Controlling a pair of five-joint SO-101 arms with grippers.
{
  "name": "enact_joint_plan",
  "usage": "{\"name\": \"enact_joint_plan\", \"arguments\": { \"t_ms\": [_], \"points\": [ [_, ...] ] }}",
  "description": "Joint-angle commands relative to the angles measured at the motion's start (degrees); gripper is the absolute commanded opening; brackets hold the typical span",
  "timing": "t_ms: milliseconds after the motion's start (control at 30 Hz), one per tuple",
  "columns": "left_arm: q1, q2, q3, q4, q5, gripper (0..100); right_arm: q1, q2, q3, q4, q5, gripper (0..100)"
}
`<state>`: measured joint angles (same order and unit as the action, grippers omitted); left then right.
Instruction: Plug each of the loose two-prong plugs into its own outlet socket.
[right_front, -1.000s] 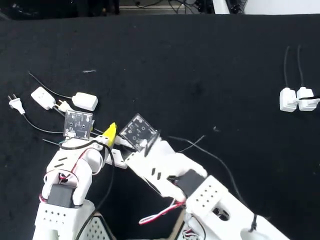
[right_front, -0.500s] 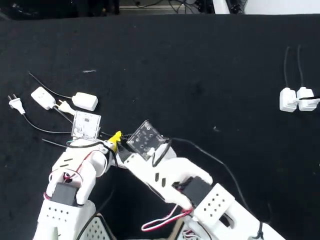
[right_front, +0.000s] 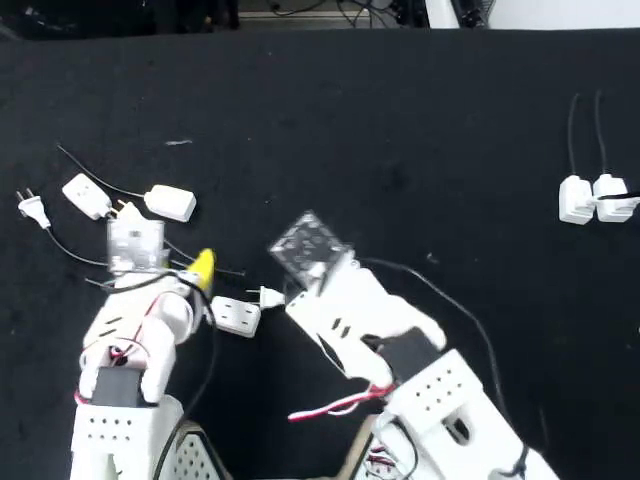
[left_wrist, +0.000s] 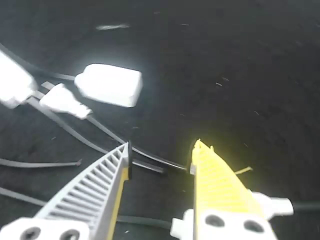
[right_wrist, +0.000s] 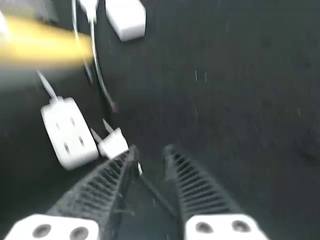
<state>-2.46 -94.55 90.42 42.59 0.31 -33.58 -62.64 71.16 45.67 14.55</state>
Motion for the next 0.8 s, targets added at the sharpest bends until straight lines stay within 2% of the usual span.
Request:
{"name": "enact_joint_plan", "arguments": {
  "t_ms": [0, 100, 267, 367, 533, 767],
  "points": [
    [-5.5, -0.5, -2.8, -1.3, 3.8, 21, -1.8, 13.6, -8.2, 1.3, 6.4, 19.0],
    [-8.7, -0.5, -2.9, -2.5, 4.2, 21, -3.9, 24.8, -13.5, -0.2, 8.4, 19.0],
    [-14.6, -0.5, -3.6, -3.3, 9.1, 21, -4.0, 44.4, -23.0, -1.1, 8.6, 19.0],
    [-16.3, -0.5, -4.0, -3.3, 9.9, 21, -4.4, 53.6, -27.5, -1.0, 13.4, 19.0],
    [-16.3, -0.5, -4.1, -3.3, 10.2, 21, -4.8, 61.7, -31.9, 1.0, 22.4, 19.0],
    [-16.4, -0.5, -4.1, -3.3, 10.2, 21, -4.7, 66.0, -35.1, 1.4, 27.3, 18.6]
  ]
}}
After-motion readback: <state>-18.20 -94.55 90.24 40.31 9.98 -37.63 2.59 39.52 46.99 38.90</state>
